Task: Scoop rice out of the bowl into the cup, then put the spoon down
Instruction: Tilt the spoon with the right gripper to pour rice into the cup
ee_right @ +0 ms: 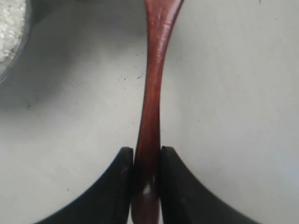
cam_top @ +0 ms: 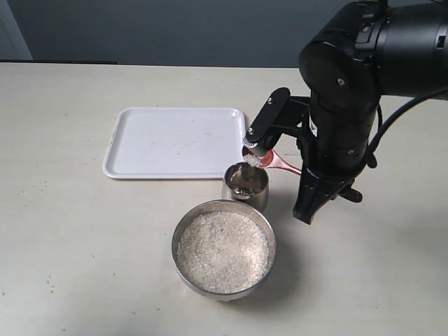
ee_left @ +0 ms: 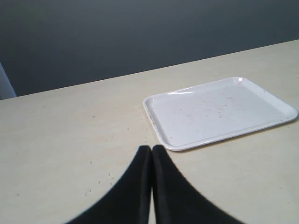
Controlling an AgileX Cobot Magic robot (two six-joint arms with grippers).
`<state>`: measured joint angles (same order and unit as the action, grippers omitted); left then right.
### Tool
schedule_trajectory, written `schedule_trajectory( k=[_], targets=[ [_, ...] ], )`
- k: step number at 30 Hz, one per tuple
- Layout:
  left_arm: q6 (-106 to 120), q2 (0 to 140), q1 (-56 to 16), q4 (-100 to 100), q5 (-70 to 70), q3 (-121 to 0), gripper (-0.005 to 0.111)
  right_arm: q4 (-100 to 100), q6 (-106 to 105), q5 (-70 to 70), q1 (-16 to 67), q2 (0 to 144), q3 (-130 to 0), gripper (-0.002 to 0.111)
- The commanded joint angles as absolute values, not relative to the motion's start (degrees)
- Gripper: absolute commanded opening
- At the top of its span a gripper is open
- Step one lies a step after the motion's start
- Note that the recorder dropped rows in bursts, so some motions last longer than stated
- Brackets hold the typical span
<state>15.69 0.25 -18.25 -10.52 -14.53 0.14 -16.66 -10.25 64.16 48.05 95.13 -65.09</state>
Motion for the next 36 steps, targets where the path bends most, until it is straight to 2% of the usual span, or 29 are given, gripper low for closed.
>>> schedule_trajectory(
  k=[1,36],
  targets=[
    [15.6,0.0,-18.4,-10.4,-13.7,0.0,0.001,-18.0,-10.3,63.7,48.1,95.0,-64.8,-0.001],
    [15.6,0.0,-18.4,-10.4,-13.7,0.0,0.001,-25.6,-7.7,64.7,52.1,95.0,-63.4,-0.001]
  ],
)
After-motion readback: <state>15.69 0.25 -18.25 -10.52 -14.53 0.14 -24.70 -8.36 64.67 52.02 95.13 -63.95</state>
